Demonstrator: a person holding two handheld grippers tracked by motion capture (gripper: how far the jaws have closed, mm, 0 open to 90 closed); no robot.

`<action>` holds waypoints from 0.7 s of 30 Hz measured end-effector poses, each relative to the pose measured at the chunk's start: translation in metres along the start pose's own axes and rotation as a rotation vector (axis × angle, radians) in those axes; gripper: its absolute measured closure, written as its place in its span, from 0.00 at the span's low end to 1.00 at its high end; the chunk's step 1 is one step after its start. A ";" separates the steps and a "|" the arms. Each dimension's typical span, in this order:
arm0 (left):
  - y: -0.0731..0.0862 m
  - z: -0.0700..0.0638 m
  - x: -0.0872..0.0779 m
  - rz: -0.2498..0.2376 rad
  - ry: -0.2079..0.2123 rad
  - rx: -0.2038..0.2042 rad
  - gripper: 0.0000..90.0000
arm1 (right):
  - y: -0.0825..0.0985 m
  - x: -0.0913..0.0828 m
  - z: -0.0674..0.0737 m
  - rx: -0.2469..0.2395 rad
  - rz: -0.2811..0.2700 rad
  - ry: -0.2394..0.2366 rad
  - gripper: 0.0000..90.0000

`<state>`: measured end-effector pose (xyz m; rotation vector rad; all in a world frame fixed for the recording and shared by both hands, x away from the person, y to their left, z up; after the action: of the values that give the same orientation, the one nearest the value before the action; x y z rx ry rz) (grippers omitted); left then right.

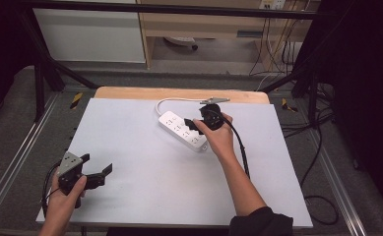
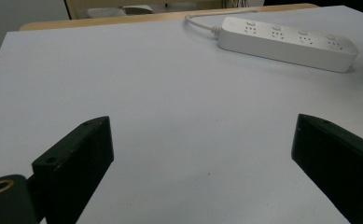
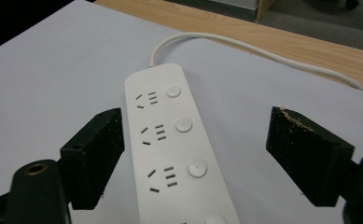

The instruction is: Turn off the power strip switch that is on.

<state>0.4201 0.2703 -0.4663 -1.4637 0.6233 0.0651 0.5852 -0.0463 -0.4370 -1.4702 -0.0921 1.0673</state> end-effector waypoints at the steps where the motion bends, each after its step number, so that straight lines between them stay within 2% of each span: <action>1: 0.000 0.000 0.000 0.000 -0.001 0.001 0.06 | 0.000 -0.002 0.000 -0.002 -0.002 -0.001 0.20; 6: 0.000 0.000 0.000 0.003 -0.002 0.000 0.06 | 0.004 -0.014 -0.002 -0.025 0.001 0.003 0.16; 13: 0.001 0.000 0.000 0.002 -0.003 0.000 0.06 | 0.008 -0.036 -0.007 -0.020 -0.034 0.012 0.16; 16: 0.000 0.000 0.000 0.002 -0.002 -0.003 0.06 | 0.012 -0.046 -0.011 -0.041 -0.042 0.045 0.16; 21: 0.001 0.000 -0.001 0.003 -0.003 0.002 0.06 | 0.022 -0.061 -0.013 -0.027 -0.068 0.041 0.16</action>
<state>0.4192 0.2711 -0.4665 -1.4610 0.6231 0.0688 0.5475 -0.0996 -0.4240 -1.5021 -0.1264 0.9836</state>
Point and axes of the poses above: each handheld gripper's, and its own axes: x roughly forward along the jaws, y roughly out of its underside, z roughly to its left, the point moved 10 cm from there along x, roughly forward along the jaws, and after that the axes turned 5 degrees about -y, right-handed, at the moved point
